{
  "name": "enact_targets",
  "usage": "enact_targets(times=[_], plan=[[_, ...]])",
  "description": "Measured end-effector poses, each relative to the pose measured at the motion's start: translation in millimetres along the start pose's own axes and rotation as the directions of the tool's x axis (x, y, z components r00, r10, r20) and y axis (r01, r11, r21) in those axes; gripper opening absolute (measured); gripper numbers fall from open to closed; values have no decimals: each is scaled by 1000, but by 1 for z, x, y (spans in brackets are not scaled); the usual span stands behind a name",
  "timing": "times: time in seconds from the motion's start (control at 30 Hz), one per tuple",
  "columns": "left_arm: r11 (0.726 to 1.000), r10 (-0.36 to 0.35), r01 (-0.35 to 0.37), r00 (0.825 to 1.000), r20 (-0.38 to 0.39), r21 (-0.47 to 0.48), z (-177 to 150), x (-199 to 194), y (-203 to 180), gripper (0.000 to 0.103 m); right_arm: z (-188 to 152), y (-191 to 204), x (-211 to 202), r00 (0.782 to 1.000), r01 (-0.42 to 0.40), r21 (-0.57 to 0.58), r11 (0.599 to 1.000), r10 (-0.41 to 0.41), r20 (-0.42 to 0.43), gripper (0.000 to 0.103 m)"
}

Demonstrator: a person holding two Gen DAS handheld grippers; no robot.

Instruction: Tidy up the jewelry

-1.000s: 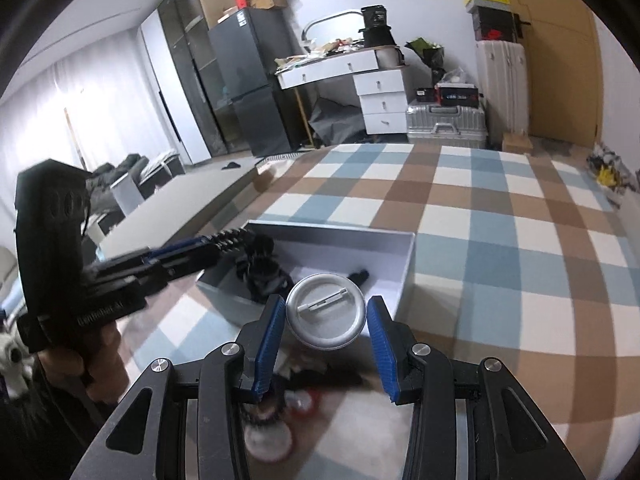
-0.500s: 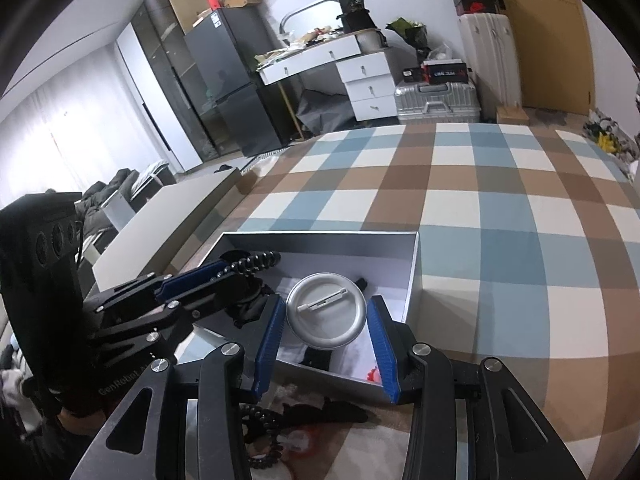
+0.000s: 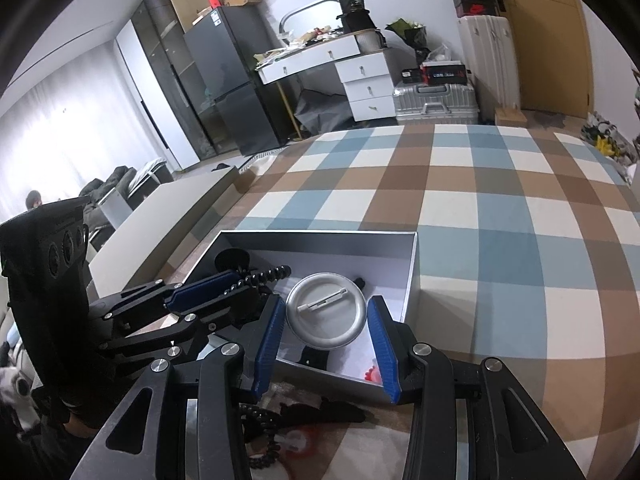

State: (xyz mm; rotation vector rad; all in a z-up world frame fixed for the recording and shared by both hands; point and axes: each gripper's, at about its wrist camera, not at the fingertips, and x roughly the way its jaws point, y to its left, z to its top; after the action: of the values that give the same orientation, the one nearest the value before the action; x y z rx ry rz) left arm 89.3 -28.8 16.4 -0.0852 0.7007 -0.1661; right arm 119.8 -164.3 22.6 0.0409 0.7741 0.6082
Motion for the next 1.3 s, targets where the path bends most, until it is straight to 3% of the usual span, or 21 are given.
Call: enact_targets(times=[0.23,0.4,0.5,0.53,0.6,0.67,0.83,0.97,1.07,1.3], plan=[[1000,5,-5,1000,-2,11,-1,-1,-3,25,0,0,-1,1000,13,-4,1000,-13,-4,42],[1000,3,-3,1000,-5,4,-2,-6,-3,34,0,4,-7,999,33,-31,999,-33,-1,46],[1000,-3,3,1000,-9,7,-3,-11,-5,38,-1,11,-15,998,64,-74,995,-63,10,62],[1000,-2,2,1000,-11,8,-3,-13,-5,41,-3,13,-18,997,81,-91,993,-80,15,71],[1000,-4,4,1000,-7,6,-5,-16,-5,50,-7,18,-25,992,121,-124,985,-118,31,79],[1000,-5,5,1000,-17,-4,-8,-20,-4,70,-10,20,-29,990,144,-144,979,-142,28,91],[1000,26,-26,999,-22,2,-13,-28,-4,81,-16,18,-31,984,178,-150,972,-179,6,102],[999,39,-38,999,-12,28,-17,-34,-7,86,-22,15,-31,982,186,-135,973,-188,0,103],[998,57,-56,998,-19,42,-20,-35,-8,102,-25,12,-26,977,202,-140,969,-209,-33,103],[996,88,-86,995,-54,37,-31,-32,2,102,-34,12,-19,966,222,-194,955,-243,-89,103]])
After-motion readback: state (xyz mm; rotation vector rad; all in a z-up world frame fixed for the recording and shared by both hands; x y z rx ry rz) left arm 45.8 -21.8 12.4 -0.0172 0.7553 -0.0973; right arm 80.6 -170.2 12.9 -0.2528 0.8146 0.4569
